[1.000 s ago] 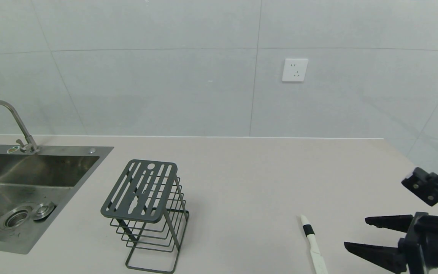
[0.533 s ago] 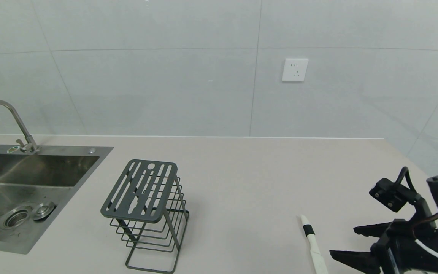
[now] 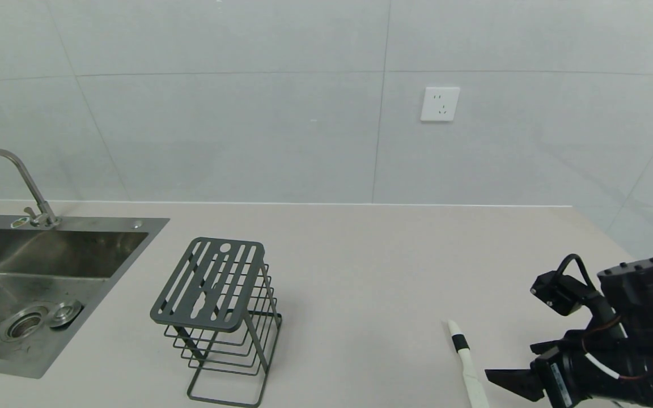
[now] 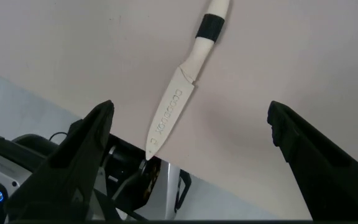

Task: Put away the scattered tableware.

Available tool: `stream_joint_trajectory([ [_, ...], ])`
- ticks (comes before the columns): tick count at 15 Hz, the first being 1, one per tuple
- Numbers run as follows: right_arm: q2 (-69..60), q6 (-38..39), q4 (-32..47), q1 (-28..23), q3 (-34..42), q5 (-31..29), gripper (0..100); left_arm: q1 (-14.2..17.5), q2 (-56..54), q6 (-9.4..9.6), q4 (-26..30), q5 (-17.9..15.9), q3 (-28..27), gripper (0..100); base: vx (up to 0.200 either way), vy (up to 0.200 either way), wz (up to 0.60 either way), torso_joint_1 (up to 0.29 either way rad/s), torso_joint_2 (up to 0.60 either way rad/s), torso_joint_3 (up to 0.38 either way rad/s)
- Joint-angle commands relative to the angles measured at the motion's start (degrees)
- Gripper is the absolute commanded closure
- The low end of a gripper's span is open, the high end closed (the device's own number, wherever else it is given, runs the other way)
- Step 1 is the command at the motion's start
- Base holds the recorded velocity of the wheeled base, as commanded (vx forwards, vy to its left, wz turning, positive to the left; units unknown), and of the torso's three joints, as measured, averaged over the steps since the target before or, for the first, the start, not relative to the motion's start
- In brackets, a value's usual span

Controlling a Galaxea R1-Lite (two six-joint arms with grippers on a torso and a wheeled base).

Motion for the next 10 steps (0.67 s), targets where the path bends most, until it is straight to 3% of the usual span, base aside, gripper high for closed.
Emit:
stream_joint_trajectory([
  [1, 3.9, 0.4, -2.0, 1.9, -0.3, -1.3, 0, 0.0, 0.1, 0.0, 0.0, 0.0, 0.0, 0, 0.0, 0.0, 0.0, 0.0, 0.0, 0.0],
  [5, 11.2, 19.8, -2.1, 14.1, -4.7, -10.3, 0, 0.0, 0.1, 0.0, 0.0, 0.0, 0.0, 0, 0.0, 0.0, 0.0, 0.0, 0.0, 0.0],
  [6, 12.8, 21.4, -2.1, 15.7, -4.6, -12.9, 0, 0.0, 0.1, -0.09, 0.0, 0.0, 0.0, 0, 0.0, 0.0, 0.0, 0.0, 0.0, 0.0],
  [10, 15.5, 23.5, -3.4, 15.6, -4.4, -18.6, 0, 0.0, 0.1, -0.09, 0.0, 0.3, 0.0, 0, 0.0, 0.0, 0.0, 0.0, 0.0, 0.0],
])
